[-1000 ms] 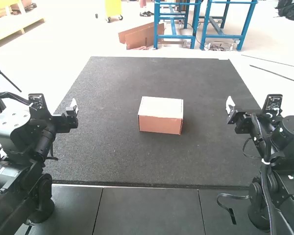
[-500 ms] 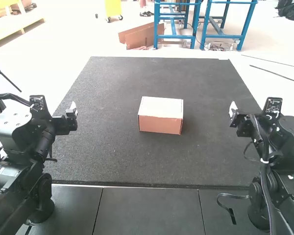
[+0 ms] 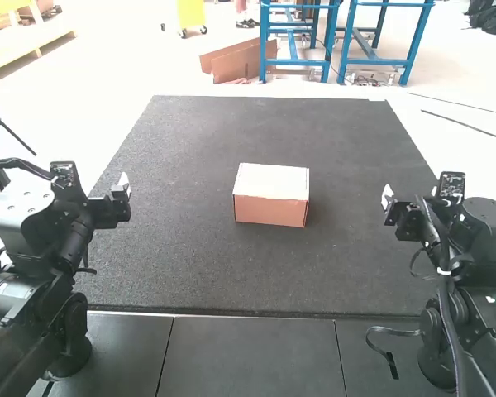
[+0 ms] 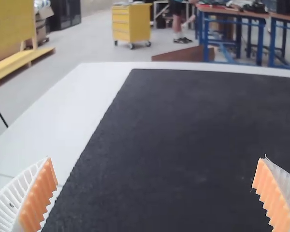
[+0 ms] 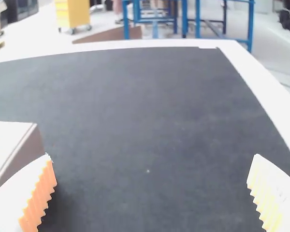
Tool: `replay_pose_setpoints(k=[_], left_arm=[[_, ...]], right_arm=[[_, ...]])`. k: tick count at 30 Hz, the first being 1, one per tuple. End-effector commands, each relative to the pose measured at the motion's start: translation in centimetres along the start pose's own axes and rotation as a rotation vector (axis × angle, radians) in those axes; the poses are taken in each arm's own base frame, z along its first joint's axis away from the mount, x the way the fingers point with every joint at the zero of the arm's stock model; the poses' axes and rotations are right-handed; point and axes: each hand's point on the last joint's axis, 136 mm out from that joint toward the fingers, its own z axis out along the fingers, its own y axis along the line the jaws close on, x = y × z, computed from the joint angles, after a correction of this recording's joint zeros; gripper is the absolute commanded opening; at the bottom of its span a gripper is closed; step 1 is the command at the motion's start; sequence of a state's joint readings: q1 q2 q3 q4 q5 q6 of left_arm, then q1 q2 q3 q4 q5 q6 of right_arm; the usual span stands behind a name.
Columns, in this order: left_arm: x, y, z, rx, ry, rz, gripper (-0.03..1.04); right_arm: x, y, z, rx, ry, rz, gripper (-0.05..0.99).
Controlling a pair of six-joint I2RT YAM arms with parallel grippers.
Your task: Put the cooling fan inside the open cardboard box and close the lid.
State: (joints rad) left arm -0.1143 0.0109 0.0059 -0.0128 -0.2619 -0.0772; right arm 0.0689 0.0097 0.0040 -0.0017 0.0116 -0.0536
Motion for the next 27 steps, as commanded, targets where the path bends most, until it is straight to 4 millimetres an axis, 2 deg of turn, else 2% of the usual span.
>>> replay_pose_setpoints(k=[1, 5, 10, 17, 27], left_arm=[[0.1, 0.7, 0.0, -0.027, -0.005, -0.018, 0.96], [0.1, 1.7, 0.1, -0.067, -0.006, -0.007, 0.96], [0.0, 1.5, 0.1, -0.058, -0.009, 0.011, 0.96], [0.3, -1.2, 0.0, 0.095, -0.002, 0.039, 0.96], [0.0, -0.2, 0.1, 0.060, -0.009, 0.074, 0.96]], right_arm=[[0.2, 0.0, 0.0, -0.006, 0.002, -0.003, 0.91], [0.2, 0.0, 0.0, -0.006, 0.002, 0.002, 0.91], [0.0, 0.1, 0.0, -0.007, -0.006, 0.005, 0.91], [-0.1, 0.0, 0.0, -0.006, -0.009, 0.005, 0.91], [-0.1, 0.0, 0.0, -0.006, -0.009, 0.005, 0.91]])
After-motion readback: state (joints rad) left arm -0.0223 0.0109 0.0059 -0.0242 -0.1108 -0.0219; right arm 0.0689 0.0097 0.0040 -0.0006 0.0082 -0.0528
